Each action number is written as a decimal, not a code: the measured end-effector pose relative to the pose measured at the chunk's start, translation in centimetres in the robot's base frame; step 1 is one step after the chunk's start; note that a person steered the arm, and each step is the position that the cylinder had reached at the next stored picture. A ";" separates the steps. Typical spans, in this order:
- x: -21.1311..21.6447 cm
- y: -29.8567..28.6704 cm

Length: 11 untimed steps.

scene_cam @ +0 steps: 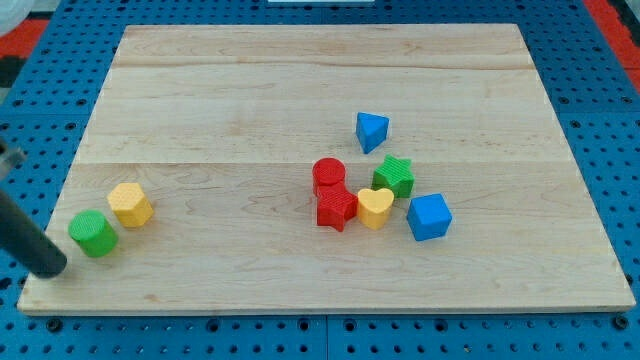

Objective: Place the green circle to the top left of the blue triangle

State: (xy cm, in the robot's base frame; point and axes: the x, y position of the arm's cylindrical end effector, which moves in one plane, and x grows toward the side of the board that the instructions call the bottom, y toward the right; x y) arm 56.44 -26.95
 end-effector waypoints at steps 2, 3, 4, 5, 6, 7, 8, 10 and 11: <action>-2.3 5.9; -5.7 8.6; -8.1 12.0; -8.5 16.9; -10.1 20.6; -11.1 18.7; -12.5 17.6; -15.9 17.2; -16.3 21.4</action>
